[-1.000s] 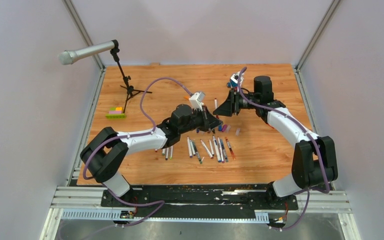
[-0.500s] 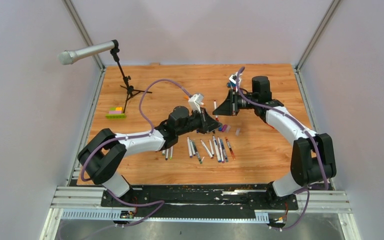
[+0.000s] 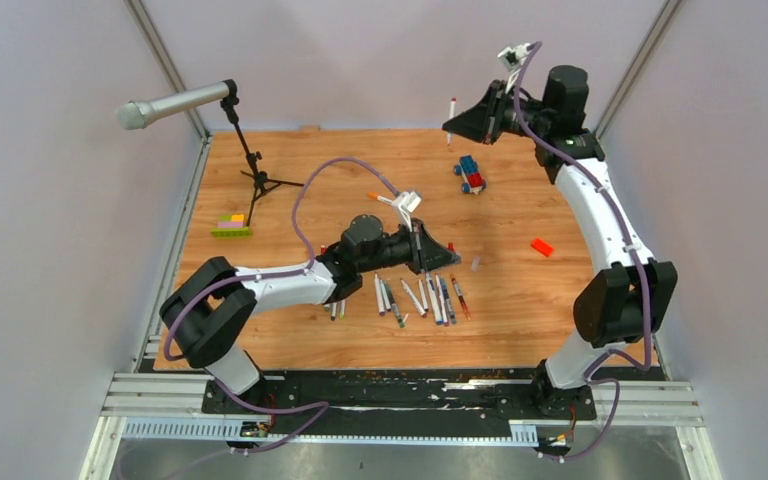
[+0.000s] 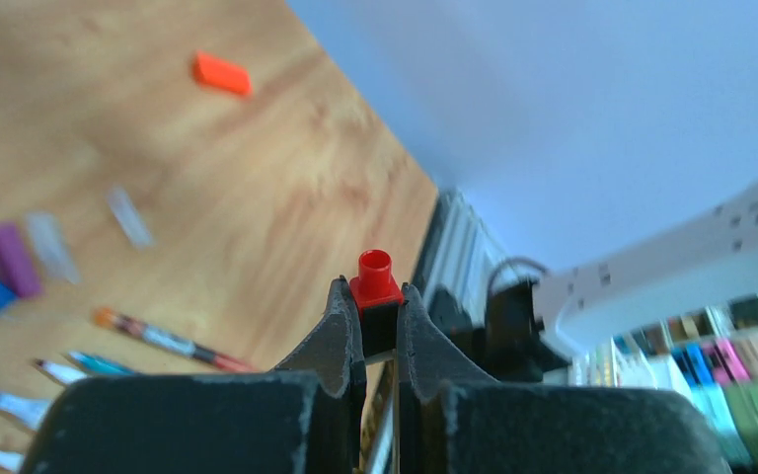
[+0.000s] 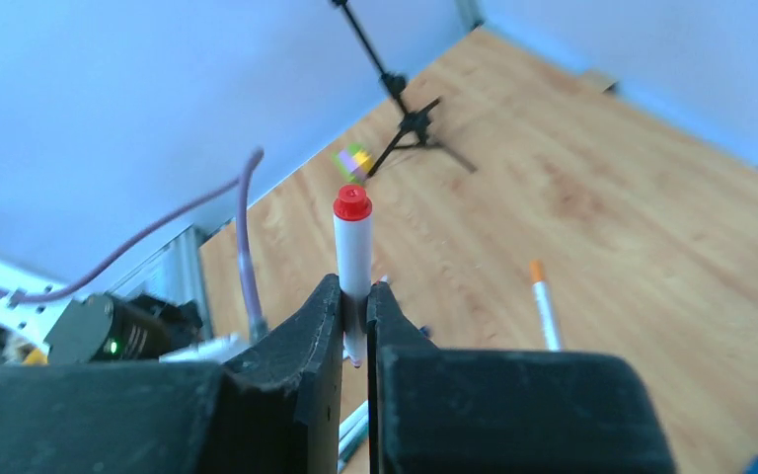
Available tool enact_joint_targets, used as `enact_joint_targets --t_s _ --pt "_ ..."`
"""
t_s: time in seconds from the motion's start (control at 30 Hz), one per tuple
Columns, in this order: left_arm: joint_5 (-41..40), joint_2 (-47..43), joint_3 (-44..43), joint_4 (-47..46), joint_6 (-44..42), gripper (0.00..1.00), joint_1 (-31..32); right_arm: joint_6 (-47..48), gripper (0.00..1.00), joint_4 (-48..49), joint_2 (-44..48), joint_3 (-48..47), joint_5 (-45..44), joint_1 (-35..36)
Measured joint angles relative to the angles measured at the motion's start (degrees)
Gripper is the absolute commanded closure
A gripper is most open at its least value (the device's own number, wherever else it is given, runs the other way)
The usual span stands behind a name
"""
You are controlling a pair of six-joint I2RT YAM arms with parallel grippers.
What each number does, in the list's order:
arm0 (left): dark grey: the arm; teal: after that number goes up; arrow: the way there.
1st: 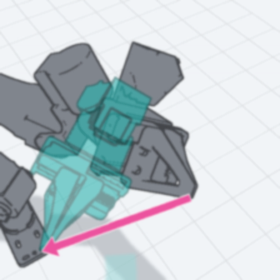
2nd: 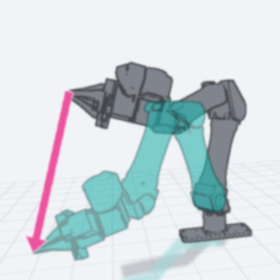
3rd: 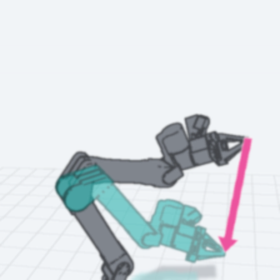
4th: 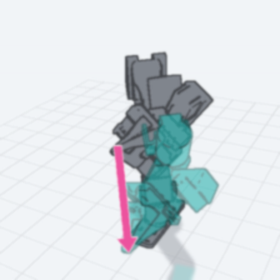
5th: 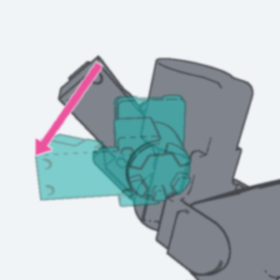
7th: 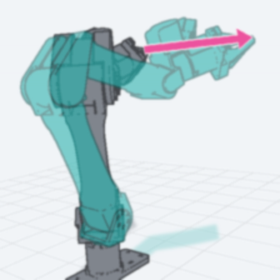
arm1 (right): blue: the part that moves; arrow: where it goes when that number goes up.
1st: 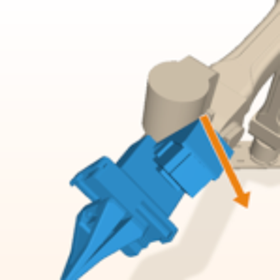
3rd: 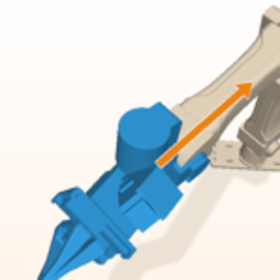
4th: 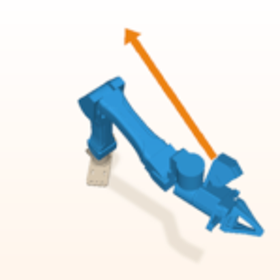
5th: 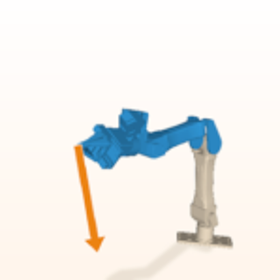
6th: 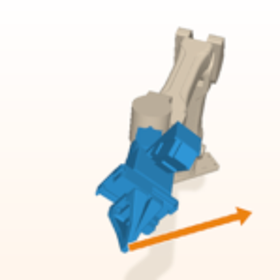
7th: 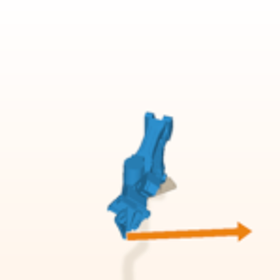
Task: Open the pen caps
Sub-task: Open the pen cap from the pen, then place the pen cap at the center of the board.
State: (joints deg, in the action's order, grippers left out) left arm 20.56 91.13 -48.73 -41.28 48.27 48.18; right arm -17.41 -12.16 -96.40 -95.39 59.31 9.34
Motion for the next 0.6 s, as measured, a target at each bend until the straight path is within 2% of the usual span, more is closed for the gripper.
enact_joint_targets --t_s 0.1,0.27,0.4,0.6 --pt "4.02 1.4 0.2 2.67 -0.04 1.0 1.99 -0.37 1.0 2.97 1.77 -0.79 -2.27 -1.92" --pt "5.9 1.66 1.05 4.2 -0.2 1.0 1.64 2.58 1.0 1.75 2.64 0.22 -3.19 -2.14" --pt "4.33 -2.73 4.9 6.36 -1.66 1.0 1.44 9.42 0.98 -3.08 5.68 9.27 -1.66 -4.79" --pt "-0.13 -11.32 8.22 11.5 -4.28 1.0 1.44 22.45 0.95 -16.17 7.48 24.46 -2.29 -14.45"
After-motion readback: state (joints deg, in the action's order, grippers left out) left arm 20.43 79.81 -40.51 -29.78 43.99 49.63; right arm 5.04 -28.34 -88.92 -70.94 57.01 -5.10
